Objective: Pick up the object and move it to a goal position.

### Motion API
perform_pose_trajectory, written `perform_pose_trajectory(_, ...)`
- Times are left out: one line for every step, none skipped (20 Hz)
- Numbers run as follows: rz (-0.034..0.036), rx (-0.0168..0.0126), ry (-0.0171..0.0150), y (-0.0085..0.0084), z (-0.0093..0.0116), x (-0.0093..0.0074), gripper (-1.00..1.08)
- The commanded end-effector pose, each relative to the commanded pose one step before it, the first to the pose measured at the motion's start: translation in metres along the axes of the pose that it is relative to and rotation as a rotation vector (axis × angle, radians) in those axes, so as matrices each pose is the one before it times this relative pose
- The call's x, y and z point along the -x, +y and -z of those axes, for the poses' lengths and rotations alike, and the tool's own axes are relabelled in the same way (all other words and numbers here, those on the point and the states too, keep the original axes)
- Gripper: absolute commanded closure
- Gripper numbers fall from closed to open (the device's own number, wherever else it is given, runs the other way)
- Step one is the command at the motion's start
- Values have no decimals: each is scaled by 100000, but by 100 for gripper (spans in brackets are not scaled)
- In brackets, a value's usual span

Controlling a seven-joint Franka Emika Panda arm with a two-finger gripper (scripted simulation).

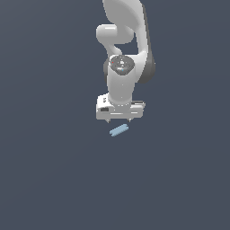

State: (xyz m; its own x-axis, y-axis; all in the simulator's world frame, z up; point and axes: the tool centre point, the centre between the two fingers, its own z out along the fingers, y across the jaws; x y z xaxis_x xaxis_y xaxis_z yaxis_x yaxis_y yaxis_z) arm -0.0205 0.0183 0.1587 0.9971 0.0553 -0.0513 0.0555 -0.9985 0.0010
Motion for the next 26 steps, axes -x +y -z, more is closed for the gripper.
perform_pose_trajectory(0,0,0,1,0,0,-92)
perform_pose_trajectory(0,0,0,28,-6,-20,-92)
perform_pose_trajectory(27,-29,113,73,48,-38,-92)
perform_pose_trajectory(33,-35,130,125,47,-71,-92)
perform_pose_trajectory(56,-50,193,170,74,-94,-92)
perform_pose_trajectory(78,-54,220,215,81,-120,-92)
perform_pose_trajectory(120,-62,269,250,105,-137,-92)
perform_pose_trajectory(152,-54,254,233,104,-126,-92)
perform_pose_trajectory(144,-34,175,180,74,-96,-92)
perform_pose_trajectory(145,-22,128,120,61,-64,-92)
perform_pose_trajectory(119,-10,69,72,37,-38,-92)
perform_pose_trajectory(94,-2,27,21,20,-14,-92)
perform_pose_trajectory(0,0,0,7,6,8,-92)
perform_pose_trajectory(0,0,0,-71,1,22,-92)
perform_pose_trajectory(-237,6,-76,-19,-60,14,-92)
perform_pose_trajectory(-378,-15,-5,-26,-46,15,-92)
perform_pose_trajectory(-547,-27,17,-17,-58,11,-92)
perform_pose_trajectory(-699,-35,28,-17,-72,12,-92)
perform_pose_trajectory(-830,-41,29,-25,-87,16,-92)
perform_pose_trajectory(-952,-45,27,-32,-101,22,-92)
perform_pose_trajectory(-1071,-49,26,-40,-115,27,-92)
perform_pose_trajectory(-1197,-53,26,-45,-129,32,-92)
perform_pose_trajectory(-1314,-57,28,-48,-141,37,-92)
perform_pose_trajectory(-1429,-62,32,-51,-152,40,-92)
perform_pose_trajectory(-1564,-66,36,-52,-166,44,-92)
perform_pose_trajectory(-1694,-70,39,-54,-178,49,-92)
